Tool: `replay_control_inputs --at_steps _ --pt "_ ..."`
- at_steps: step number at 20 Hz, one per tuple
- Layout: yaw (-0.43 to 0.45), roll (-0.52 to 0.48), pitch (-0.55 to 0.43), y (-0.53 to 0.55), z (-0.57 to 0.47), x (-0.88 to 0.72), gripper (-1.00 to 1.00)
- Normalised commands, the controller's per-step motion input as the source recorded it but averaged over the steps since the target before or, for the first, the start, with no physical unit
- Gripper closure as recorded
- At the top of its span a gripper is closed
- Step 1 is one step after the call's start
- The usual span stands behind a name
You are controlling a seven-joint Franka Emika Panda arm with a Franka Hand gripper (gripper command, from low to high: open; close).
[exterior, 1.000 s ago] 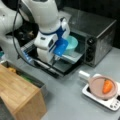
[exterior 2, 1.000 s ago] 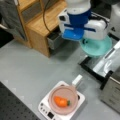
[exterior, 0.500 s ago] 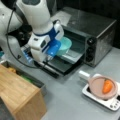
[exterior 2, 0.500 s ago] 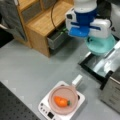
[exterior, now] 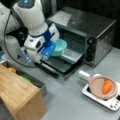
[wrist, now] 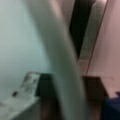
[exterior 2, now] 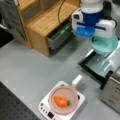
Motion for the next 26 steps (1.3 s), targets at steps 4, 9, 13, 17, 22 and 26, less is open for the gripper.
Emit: replay_control_inputs --at_steps 4,9,13,17,22,26 --pt "-0.160 0.062 -0.245 0.36 -0.21 -0.19 1.00" --pt "-0.203 0.012 -0.179 0.28 -0.15 -0.12 1.00" --pt "-0.165 0.013 -0.127 0.28 -0.14 -0.09 1.00" --pt "-0.154 0.017 -0.123 0.32 -0.14 -0.06 1.00" --pt "-0.145 0.034 -0.118 0.25 -0.11 -0.05 1.00" --pt "-0.142 0.050 -0.086 0.13 -0.05 -0.07 -1.00"
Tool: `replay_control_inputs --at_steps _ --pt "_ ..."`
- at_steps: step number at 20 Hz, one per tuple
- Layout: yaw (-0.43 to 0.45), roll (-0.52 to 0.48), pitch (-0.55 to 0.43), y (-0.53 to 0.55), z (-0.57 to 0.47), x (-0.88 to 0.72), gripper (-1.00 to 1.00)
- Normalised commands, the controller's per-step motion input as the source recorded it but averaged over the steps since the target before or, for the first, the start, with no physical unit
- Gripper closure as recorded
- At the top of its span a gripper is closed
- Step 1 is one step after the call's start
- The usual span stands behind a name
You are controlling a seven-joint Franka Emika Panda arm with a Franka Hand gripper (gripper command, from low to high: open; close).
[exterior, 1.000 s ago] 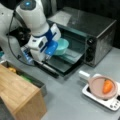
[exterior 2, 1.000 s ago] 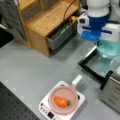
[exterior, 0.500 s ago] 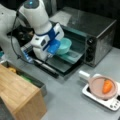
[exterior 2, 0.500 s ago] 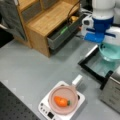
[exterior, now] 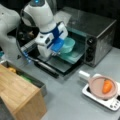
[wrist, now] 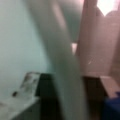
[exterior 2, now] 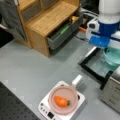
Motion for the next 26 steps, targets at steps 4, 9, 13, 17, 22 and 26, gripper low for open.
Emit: replay_control_inputs --at_steps 4,9,13,17,22,26 --pt "-0.118 0.060 -0.081 0.05 -0.02 -0.08 -1.00" --pt "-0.101 0.062 -0.064 0.00 0.00 -0.11 -1.00" --pt "-0.089 0.056 -0.037 -0.04 -0.01 -0.14 -1.00" --pt "-0.087 0.033 -0.015 -0.07 -0.01 -0.11 -1.00" --pt "-0.089 -0.064 0.044 -0.10 0.09 -0.05 -1.00" --pt "-0.067 -0.150 0.116 -0.12 0.28 0.08 -1.00"
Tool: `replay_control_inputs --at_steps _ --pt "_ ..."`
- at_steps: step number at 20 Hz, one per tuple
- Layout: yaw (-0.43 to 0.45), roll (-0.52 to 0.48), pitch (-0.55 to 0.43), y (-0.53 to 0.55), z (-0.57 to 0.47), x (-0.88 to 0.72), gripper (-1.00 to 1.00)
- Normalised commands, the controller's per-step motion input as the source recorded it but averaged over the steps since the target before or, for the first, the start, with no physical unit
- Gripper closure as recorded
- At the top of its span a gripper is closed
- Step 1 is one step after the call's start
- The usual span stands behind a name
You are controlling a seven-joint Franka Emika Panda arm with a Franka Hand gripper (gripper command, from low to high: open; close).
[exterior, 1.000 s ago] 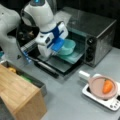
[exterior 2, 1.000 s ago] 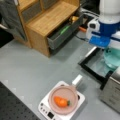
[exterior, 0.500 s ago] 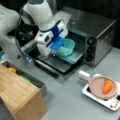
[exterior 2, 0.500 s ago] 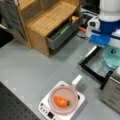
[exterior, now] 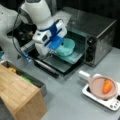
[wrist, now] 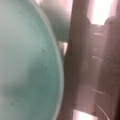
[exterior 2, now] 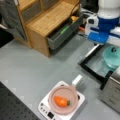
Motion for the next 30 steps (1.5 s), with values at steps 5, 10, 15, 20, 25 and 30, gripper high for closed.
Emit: replay_control_inputs --at_steps 5,10,15,20,25,30 --pt "-0.016 -0.167 0.167 -0.07 0.38 0.31 -1.00" --pt "0.007 -0.163 0.242 -0.01 0.35 0.53 -1.00" --pt "0.032 -0.191 0.281 -0.01 0.35 0.75 -1.00" --pt "0.036 -0.202 0.245 -0.06 0.27 0.87 -1.00" --pt "0.007 -0.172 0.205 -0.05 0.17 0.69 -1.00" --pt "-0.093 -0.162 0.208 0.03 0.14 0.45 -1.00"
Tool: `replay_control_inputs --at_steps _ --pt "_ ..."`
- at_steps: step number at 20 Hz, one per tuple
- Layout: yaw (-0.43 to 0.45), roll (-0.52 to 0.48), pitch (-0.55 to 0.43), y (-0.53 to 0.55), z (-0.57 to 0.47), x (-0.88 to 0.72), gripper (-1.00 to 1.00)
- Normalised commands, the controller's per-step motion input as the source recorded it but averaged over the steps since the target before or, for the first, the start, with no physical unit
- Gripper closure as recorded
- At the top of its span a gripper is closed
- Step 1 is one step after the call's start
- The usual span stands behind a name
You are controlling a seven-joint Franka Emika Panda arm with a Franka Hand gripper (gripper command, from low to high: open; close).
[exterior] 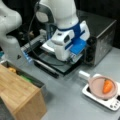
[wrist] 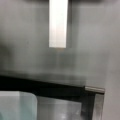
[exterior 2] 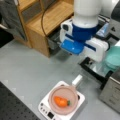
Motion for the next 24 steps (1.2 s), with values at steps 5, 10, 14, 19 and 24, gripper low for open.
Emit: replay_control_inputs --at_steps 5,10,14,19,24 --pt "-0.208 -0.156 0.216 0.10 0.09 0.70 -1.00" --pt "-0.200 -0.100 0.257 0.07 0.12 1.00 -1.00" --pt "-0.147 -0.109 0.315 0.00 0.26 0.86 -1.00" --pt "-0.274 -0.189 0.356 0.09 0.28 0.56 -1.00" --pt "-0.197 -0.228 0.297 0.22 0.15 0.41 -1.00"
